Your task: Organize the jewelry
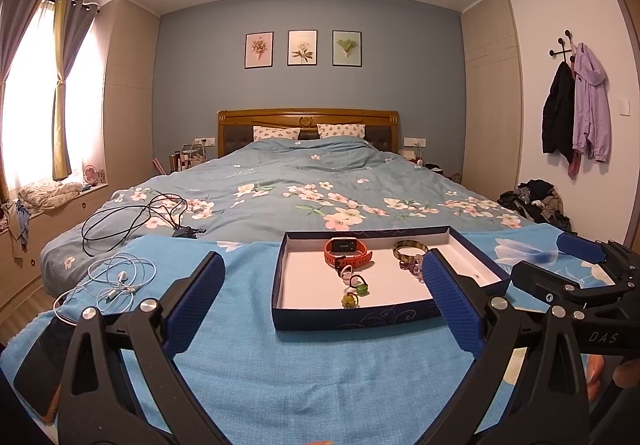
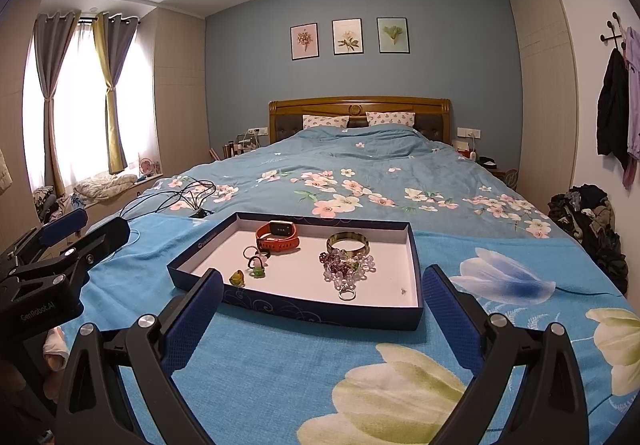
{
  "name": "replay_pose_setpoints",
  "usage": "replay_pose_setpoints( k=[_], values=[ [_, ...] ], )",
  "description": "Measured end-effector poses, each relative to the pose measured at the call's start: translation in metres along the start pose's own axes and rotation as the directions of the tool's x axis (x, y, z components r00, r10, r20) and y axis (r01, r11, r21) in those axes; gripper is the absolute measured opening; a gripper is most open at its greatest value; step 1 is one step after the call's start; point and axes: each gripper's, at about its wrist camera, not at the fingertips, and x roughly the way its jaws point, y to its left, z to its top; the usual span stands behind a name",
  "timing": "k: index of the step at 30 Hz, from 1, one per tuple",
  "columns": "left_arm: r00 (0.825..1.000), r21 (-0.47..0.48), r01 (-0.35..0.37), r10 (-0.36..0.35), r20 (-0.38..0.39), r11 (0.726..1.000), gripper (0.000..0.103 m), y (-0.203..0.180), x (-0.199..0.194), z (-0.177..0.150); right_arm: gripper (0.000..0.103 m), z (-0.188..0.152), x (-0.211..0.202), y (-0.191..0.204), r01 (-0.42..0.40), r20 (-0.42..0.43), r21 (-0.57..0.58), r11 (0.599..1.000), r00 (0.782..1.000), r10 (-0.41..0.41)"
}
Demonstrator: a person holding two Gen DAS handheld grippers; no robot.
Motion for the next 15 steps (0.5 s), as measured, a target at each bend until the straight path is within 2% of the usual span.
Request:
replay_pose_setpoints(
  k=[15],
  values=[
    [1.0,0.001,-0.005,0.005,0.003,1.0,0.097,-0.0002,0.0006,-0.0012,0.096,-0.0002,-0.0001,0.0005,-0.001,-0.001,0.003,1.0,1.0,0.001]
  ],
)
